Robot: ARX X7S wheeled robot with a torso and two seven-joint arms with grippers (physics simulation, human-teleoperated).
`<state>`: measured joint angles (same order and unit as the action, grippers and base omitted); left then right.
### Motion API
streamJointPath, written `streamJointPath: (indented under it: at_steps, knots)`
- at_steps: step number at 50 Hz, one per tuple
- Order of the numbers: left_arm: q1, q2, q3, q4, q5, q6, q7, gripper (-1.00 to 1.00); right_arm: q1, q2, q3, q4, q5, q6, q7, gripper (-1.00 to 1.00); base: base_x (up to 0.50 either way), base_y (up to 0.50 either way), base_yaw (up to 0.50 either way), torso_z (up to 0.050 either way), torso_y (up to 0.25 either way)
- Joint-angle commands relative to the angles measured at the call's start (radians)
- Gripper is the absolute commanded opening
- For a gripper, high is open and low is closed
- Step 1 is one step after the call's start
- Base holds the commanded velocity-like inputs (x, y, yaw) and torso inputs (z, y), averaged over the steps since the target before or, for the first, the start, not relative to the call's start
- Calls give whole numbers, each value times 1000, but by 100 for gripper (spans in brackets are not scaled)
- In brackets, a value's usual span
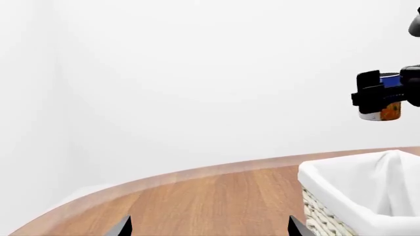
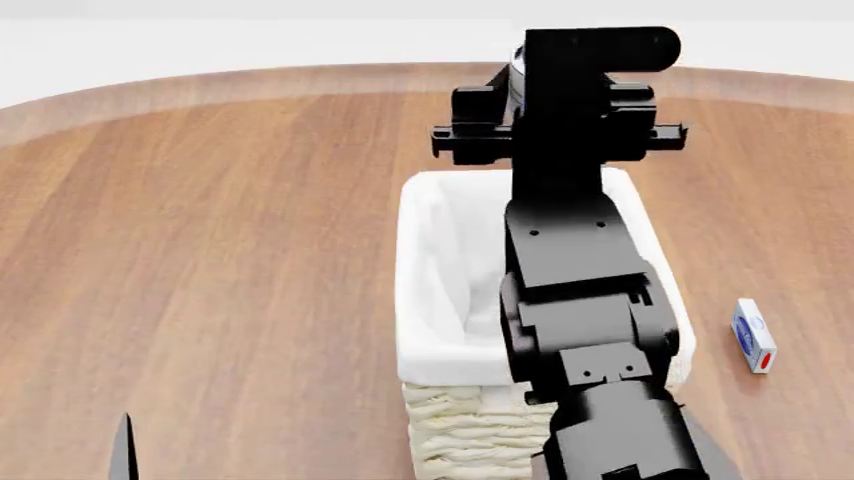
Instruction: Pick up the alphabet soup and put it in the basket.
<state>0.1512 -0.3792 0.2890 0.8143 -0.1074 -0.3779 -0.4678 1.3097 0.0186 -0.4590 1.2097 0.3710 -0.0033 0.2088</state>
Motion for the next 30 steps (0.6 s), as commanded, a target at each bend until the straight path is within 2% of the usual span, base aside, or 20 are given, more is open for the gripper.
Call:
streamJointPath:
  at_steps: [1,11,15,23,30]
  knots:
    - [-1,-2,2,0,-3,-3,-3,100,83,-18,-47,99,-49,100,4,-100,0,0,0,0,0]
    - [-4,-3,2,-9,-10,4,-4,100,74,-18,57,99,-128,211,-35,-100,0,0,0,0,1]
    - [-1,-6,2,-10,-11,8,-4,100,69,-18,108,99,-138,280,-99,-100,0,0,0,4,3]
    - [-1,-7,6,-13,-12,9,-6,100,67,-18,249,99,-160,332,-163,-100,0,0,0,0,0]
    - [-5,-8,8,-15,-15,6,-7,100,66,-17,283,99,-210,369,-169,-100,0,0,0,0,1]
